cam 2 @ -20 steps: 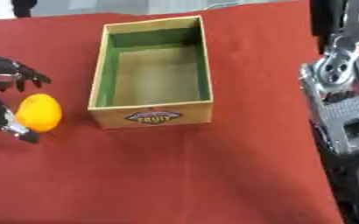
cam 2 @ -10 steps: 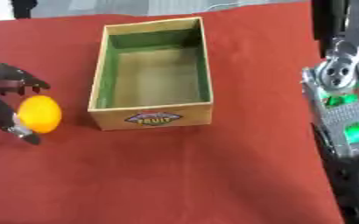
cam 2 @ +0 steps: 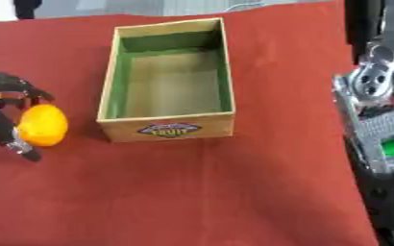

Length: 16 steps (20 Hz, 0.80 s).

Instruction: Pick up objects on the table and place them in the box.

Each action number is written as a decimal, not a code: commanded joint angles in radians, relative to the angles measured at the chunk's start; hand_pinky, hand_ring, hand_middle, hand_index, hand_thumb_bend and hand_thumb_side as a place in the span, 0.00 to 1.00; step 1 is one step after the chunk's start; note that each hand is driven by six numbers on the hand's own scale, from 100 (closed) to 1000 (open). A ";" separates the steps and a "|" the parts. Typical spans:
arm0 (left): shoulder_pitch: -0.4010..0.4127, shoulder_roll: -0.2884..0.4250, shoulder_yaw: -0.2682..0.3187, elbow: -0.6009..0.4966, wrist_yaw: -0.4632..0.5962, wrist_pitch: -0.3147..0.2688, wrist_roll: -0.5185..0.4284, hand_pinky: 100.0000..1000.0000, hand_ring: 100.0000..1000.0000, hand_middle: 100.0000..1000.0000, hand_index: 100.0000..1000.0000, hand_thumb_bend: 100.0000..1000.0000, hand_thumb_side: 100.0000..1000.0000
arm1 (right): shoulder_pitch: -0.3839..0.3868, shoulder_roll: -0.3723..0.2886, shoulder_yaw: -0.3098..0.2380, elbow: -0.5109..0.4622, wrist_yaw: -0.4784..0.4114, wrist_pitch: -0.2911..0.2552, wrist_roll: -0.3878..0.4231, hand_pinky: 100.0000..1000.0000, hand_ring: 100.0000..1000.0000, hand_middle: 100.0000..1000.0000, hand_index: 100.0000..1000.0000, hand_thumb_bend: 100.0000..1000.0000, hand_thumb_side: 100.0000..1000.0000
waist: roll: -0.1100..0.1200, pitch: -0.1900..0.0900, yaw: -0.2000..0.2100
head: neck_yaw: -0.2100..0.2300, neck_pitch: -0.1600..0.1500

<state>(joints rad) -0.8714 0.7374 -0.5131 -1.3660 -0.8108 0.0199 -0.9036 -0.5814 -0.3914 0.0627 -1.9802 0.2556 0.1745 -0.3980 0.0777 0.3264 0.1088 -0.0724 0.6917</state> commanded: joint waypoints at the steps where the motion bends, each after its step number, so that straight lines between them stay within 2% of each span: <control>1: -0.019 0.012 0.009 0.015 -0.015 -0.001 0.018 0.54 0.66 0.68 0.97 0.78 0.59 | -0.013 -0.016 -0.006 -0.020 -0.004 -0.001 0.001 0.76 0.64 0.49 0.83 0.00 1.00 | -0.003 -0.017 -0.001 | 0.003 -0.013; 5: -0.022 0.001 0.010 0.050 -0.071 -0.014 0.059 0.54 0.66 0.67 0.96 0.76 0.60 | -0.015 -0.016 -0.006 -0.020 -0.004 -0.001 0.001 0.76 0.64 0.49 0.83 0.00 1.00 | -0.004 -0.015 -0.002 | 0.005 -0.015; 10: -0.026 -0.014 0.017 0.098 -0.128 -0.031 0.110 0.51 0.64 0.65 0.93 0.69 0.61 | -0.016 -0.016 -0.006 -0.020 -0.005 0.000 0.003 0.76 0.65 0.49 0.83 0.00 1.00 | -0.005 -0.012 -0.003 | 0.006 -0.016; 13: -0.027 -0.019 0.018 0.108 -0.142 -0.040 0.133 0.50 0.62 0.63 0.89 0.67 0.58 | -0.016 -0.016 -0.007 -0.020 -0.005 0.000 0.003 0.76 0.65 0.49 0.83 0.00 1.00 | -0.005 -0.011 -0.003 | 0.006 -0.015; 16: -0.028 -0.022 0.014 0.114 -0.150 -0.051 0.140 0.47 0.58 0.60 0.82 0.60 0.49 | -0.015 -0.016 -0.007 -0.020 -0.006 0.000 0.002 0.76 0.65 0.49 0.83 0.00 1.00 | -0.005 -0.010 -0.003 | 0.007 -0.014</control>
<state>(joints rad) -0.8808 0.6939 -0.5126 -1.2515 -0.9499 -0.0281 -0.7711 -0.5815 -0.3914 0.0624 -1.9802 0.2535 0.1761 -0.3964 0.0737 0.3332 0.1046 -0.0686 0.6837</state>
